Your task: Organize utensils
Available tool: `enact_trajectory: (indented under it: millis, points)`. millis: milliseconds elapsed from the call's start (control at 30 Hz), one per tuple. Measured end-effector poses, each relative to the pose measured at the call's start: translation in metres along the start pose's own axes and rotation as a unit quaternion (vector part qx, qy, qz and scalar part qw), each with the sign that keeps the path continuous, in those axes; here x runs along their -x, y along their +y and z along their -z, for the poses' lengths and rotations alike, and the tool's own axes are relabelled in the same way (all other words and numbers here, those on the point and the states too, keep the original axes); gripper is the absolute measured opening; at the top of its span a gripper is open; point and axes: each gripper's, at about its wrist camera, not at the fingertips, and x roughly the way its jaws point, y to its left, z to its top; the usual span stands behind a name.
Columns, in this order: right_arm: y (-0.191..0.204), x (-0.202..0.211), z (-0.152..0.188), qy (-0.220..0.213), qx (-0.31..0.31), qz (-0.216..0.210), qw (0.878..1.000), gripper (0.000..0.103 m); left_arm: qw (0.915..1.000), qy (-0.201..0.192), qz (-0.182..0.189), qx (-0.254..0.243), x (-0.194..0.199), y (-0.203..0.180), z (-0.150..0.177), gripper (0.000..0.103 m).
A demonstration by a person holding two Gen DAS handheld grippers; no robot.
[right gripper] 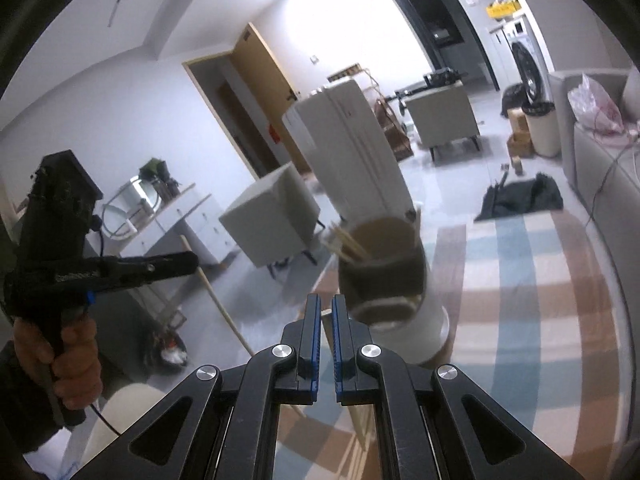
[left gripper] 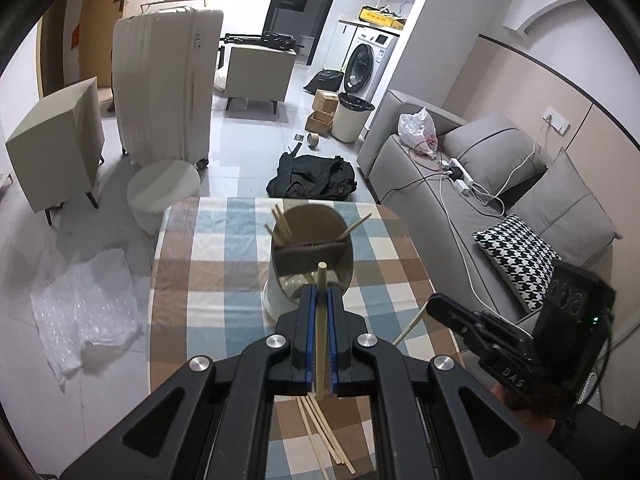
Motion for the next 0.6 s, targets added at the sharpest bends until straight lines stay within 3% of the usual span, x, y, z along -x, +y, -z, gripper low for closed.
enact_trajectory:
  millis: [233, 300, 500, 600]
  points:
    - [0.008, 0.009, -0.055, -0.040, 0.028, -0.013, 0.999, 0.004, 0.9999, -0.014, -0.001, 0.010, -0.001, -0.001, -0.037, 0.001]
    - [0.010, 0.007, -0.072, -0.048, 0.035, -0.022, 0.998, 0.000, 0.9997, -0.024, 0.000, 0.011, -0.001, -0.001, -0.051, 0.001]
    - [0.018, -0.010, -0.122, -0.065, 0.071, -0.029, 0.995, 0.000, 0.9983, -0.057, 0.005, 0.010, -0.008, -0.001, -0.090, 0.001]
    - [0.013, -0.020, -0.131, -0.066, 0.061, -0.036, 0.995, 0.000, 0.9981, -0.061, 0.007, 0.002, -0.016, 0.002, -0.099, 0.001]
